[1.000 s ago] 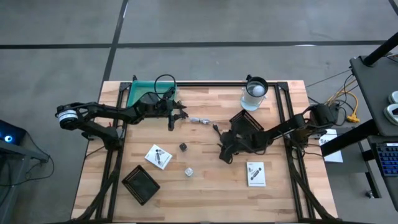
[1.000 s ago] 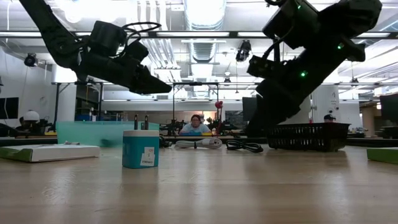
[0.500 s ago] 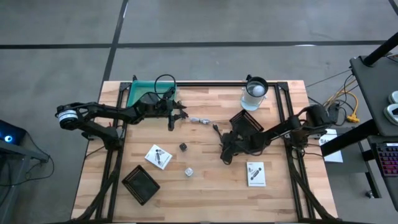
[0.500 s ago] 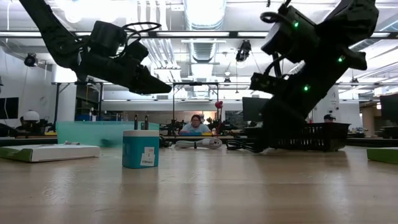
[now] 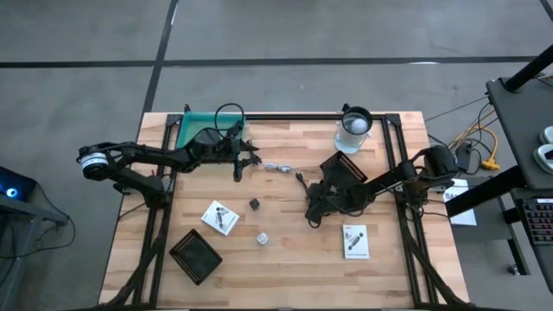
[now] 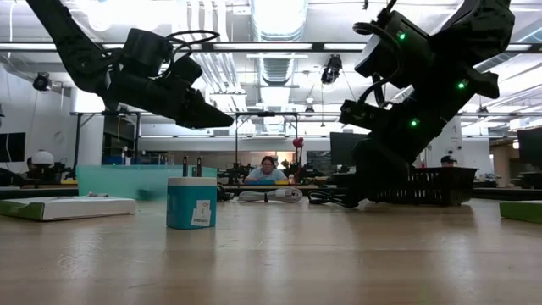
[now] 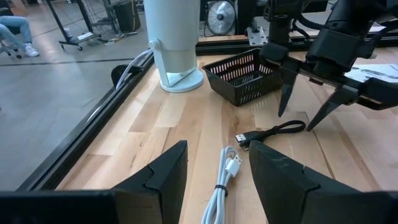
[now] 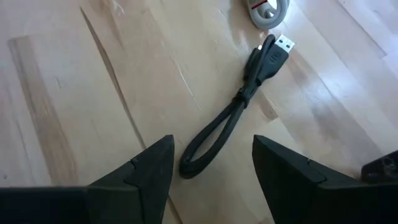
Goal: Pick and place items into bin
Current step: Put the bottom black charger cable into the green bin
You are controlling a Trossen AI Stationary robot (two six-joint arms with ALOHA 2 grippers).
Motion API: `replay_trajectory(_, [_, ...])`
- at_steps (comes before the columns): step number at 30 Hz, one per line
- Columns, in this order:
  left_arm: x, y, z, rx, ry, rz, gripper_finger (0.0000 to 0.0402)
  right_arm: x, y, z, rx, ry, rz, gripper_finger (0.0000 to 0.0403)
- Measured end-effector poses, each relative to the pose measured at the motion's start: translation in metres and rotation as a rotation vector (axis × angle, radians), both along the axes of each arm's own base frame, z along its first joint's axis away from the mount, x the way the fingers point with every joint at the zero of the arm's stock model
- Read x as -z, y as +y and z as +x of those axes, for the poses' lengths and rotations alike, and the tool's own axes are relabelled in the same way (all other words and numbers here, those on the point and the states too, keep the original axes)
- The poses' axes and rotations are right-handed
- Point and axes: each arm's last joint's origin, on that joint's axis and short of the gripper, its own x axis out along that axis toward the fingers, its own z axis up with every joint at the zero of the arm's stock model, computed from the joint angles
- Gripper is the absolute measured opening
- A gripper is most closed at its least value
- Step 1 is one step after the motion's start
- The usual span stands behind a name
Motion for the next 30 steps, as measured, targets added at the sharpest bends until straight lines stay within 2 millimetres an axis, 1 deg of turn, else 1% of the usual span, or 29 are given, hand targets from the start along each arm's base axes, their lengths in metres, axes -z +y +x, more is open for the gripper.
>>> replay_trajectory(5, [-0.0001, 0.0000, 0.0000, 0.000, 0.000, 0.000, 0.0157, 0.0000, 0.0001, 0.0000, 0.003, -0.002, 0.001, 0.0174])
replay_trajectory(16, [0.0001, -0.0001, 0.0000, 0.000, 0.000, 0.000, 0.0157, 0.0005, 0.0011, 0.0002, -0.023, 0.006, 0.038, 0.0081])
replay_trajectory(23, [0.0001, -0.0001, 0.0000, 0.000, 0.000, 0.000, 0.0157, 0.0010, 0.0010, -0.0006, -0.025, 0.019, 0.038, 0.0032])
replay_trajectory(26, [0.0001, -0.0001, 0.0000, 0.000, 0.001, 0.000, 0.0157, 0.0010, 0.0010, -0.0006, -0.028, 0.021, 0.036, 0.0015])
replay_trajectory(30, [0.0001, 0.0000, 0.0000, 0.000, 0.000, 0.000, 0.0157, 0.0009, 0.0009, -0.0008, -0.029, 0.024, 0.030, 0.0010])
